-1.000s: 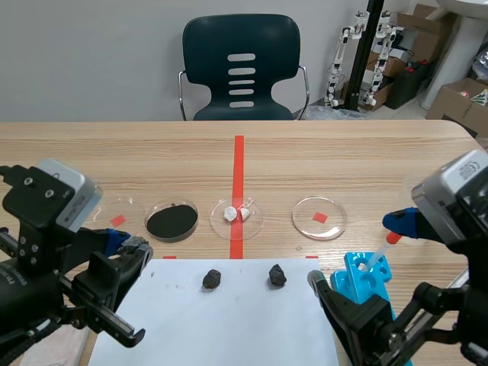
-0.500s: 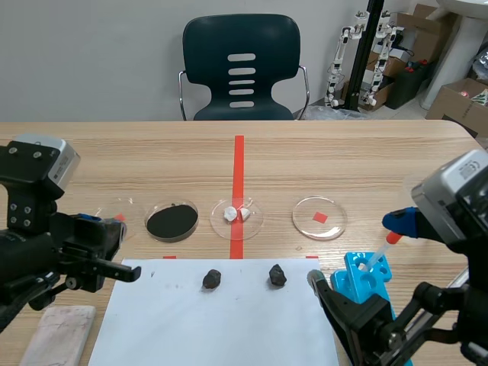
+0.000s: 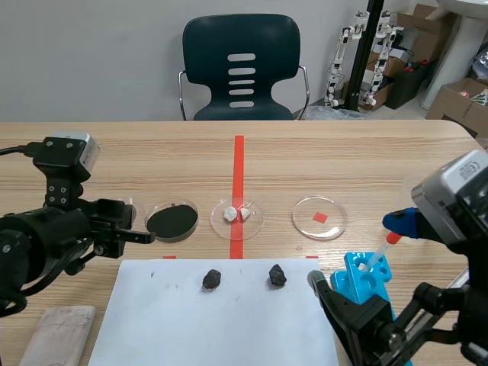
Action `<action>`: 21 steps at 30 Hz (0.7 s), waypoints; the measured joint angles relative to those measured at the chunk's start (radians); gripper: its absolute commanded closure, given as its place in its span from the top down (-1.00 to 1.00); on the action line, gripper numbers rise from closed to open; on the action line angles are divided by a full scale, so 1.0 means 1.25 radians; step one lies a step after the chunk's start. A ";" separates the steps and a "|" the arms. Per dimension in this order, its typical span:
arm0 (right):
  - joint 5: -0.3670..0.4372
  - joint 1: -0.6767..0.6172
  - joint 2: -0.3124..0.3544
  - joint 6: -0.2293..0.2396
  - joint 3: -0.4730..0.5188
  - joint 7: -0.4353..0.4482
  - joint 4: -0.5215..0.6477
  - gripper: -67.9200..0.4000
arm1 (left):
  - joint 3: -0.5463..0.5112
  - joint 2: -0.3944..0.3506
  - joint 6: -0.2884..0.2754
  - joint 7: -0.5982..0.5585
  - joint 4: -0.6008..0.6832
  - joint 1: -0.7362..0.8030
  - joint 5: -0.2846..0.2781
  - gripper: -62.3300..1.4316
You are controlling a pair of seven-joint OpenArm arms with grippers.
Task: Put the mineral in the empty petri dish
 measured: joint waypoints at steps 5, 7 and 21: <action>0.000 0.000 0.000 0.000 0.000 0.000 0.000 1.00 | 0.000 0.011 0.021 -0.014 -0.119 -0.100 -0.003 -0.47; 0.000 0.000 0.000 0.000 0.000 0.000 0.000 1.00 | 0.000 0.017 0.038 -0.020 -0.164 -0.138 -0.004 -0.47; 0.000 0.000 0.000 0.000 0.000 0.000 0.000 1.00 | 0.000 0.044 0.093 0.053 -0.392 -0.323 -0.006 -0.47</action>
